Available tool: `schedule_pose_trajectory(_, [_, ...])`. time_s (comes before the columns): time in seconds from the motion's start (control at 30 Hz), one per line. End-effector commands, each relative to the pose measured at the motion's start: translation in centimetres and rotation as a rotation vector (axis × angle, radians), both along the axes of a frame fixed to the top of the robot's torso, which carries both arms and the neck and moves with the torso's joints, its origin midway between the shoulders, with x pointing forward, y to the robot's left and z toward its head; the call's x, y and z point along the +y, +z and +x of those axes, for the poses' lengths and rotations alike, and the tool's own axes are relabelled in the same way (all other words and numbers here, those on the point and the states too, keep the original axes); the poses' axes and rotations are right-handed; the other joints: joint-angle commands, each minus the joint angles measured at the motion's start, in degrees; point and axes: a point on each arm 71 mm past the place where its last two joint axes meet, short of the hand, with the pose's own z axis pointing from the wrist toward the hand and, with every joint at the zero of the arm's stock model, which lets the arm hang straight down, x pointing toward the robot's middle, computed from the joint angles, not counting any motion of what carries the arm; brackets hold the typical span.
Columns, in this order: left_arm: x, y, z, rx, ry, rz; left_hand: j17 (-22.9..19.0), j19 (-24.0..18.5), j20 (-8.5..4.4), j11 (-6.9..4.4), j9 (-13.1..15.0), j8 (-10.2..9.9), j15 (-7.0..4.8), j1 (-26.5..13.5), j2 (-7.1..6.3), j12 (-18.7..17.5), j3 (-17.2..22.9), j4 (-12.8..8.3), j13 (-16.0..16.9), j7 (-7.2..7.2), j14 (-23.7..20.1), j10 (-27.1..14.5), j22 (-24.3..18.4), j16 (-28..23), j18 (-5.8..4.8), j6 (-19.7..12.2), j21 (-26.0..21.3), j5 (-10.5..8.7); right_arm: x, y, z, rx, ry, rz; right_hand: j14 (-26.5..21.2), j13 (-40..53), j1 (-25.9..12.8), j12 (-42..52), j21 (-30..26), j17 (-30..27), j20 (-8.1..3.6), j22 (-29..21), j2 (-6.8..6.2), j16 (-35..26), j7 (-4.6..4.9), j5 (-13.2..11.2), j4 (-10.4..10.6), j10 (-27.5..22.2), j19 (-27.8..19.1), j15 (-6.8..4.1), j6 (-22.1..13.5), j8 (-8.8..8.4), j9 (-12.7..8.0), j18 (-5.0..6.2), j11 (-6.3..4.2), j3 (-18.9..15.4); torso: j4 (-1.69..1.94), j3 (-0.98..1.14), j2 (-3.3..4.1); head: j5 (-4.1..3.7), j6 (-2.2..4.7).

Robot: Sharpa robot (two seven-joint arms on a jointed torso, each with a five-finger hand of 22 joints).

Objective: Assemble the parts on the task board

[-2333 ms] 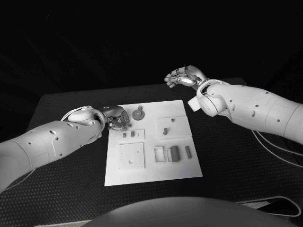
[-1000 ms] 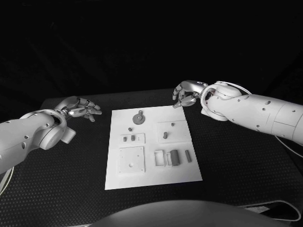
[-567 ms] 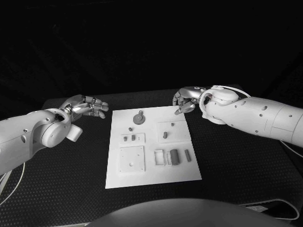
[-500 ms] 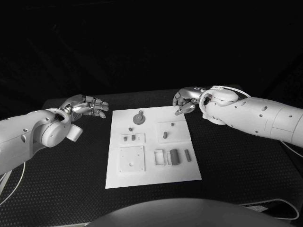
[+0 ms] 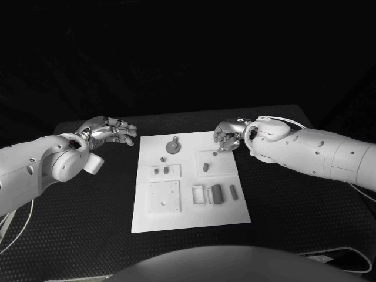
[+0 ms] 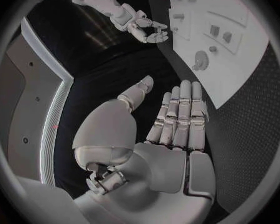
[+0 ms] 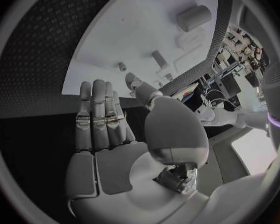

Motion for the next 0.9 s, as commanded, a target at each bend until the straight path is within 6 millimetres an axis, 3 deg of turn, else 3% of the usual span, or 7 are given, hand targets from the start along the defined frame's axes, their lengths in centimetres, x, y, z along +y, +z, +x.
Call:
schedule_pose_trajectory(0.03, [-0.5,0.2,0.0,-0.01,-0.024,-0.03,0.1,0.4,0.05,0.13,0.1,0.3,-0.01,0.0,0.6,0.1,-0.3,0.0,-0.1,0.92,0.4,-0.4,-0.1,-0.4,-0.09,0.0,-0.1,-0.27,0.1,-0.5,0.0,-0.016,0.006,-0.051,0.6,-0.7,0.6,-0.6,0.4,0.1,-0.08,1.3,0.18,0.3,-0.07,-0.1,0.0,0.1,0.7,-0.06,0.3,-0.38,-0.2,1.18,0.59,0.2,0.02,-0.02,0.04,0.09,-0.1])
schedule_pose_trajectory(0.17, [-0.5,0.2,0.0,-0.009,-0.027,-0.03,0.1,0.5,0.04,0.13,0.1,0.4,-0.03,0.0,0.66,0.1,-0.4,0.0,-0.1,0.92,0.5,-0.4,-0.2,-0.5,-0.08,0.0,-0.1,-0.27,0.3,-1.0,-0.2,-0.014,0.008,-0.058,0.7,-1.6,0.7,-1.6,0.5,0.0,-0.12,1.2,0.49,0.2,0.01,-0.1,0.0,0.1,0.7,0.06,0.2,-0.55,-0.5,1.18,0.73,0.3,0.06,-0.02,0.04,0.1,-0.09])
schedule_pose_trajectory(0.33, [-0.4,0.2,0.0,-0.009,-0.024,-0.026,0.2,0.5,0.03,0.13,0.1,0.4,-0.04,-0.1,0.7,0.1,-0.5,0.0,-0.1,0.93,0.6,-0.4,-0.3,-0.6,-0.08,-0.1,-0.1,-0.27,0.8,-1.5,-0.4,-0.007,0.016,-0.056,0.0,-4.0,0.9,-4.5,0.0,-0.2,0.04,1.2,0.82,-0.3,-0.09,-0.1,0.0,-2.5,-0.1,1.13,0.4,-0.52,-0.8,1.05,1.9,0.3,0.01,-0.02,0.06,0.1,-0.24])
schedule_pose_trajectory(0.57, [-0.5,0.2,0.0,-0.006,-0.028,-0.025,0.3,0.6,0.02,0.12,0.1,0.4,-0.06,-0.2,0.78,0.1,-0.6,0.1,-0.2,0.97,0.7,-0.4,-0.4,-0.7,-0.08,-0.2,-0.1,-0.27,1.3,-1.7,-0.5,-0.022,0.021,-0.047,0.2,-4.7,1.2,-4.9,0.1,-0.2,0.08,1.2,0.85,-0.1,-0.38,-0.1,0.0,-2.1,0.1,1.05,0.5,-0.52,-1.0,1.16,1.81,0.2,0.09,0.03,0.08,0.28,-0.3])
schedule_pose_trajectory(0.7, [-0.6,0.1,0.0,-0.003,-0.031,-0.023,0.3,0.6,0.01,0.12,0.0,0.4,-0.07,-0.2,0.81,0.2,-0.7,0.1,-0.2,0.99,0.7,-0.4,-0.5,-0.8,-0.08,-0.3,-0.1,-0.28,1.6,-1.8,-0.6,-0.021,0.027,-0.054,0.3,-4.9,1.2,-4.9,0.2,-0.2,0.11,1.2,0.92,-0.1,-0.45,-0.1,0.0,-1.8,0.1,1.02,0.7,-0.45,-1.0,1.18,1.77,0.2,0.15,-0.09,0.05,0.31,-0.3])
schedule_pose_trajectory(0.9, [-0.5,0.1,0.1,-0.001,-0.029,-0.019,0.5,0.7,-0.01,0.12,0.0,0.3,-0.09,-0.3,0.9,0.2,-0.9,0.1,-0.2,1.08,0.9,-0.4,-0.7,-1.0,-0.08,-0.6,-0.1,-0.27,1.9,-2.5,-0.9,-0.024,0.031,-0.061,0.1,-5.8,0.7,-5.1,0.1,-0.2,0.19,1.2,2.0,-0.2,-1.23,-0.1,0.0,-0.6,0.1,0.98,3.4,0.92,-0.7,1.18,1.73,0.1,0.1,-0.03,0.07,0.78,-0.3])
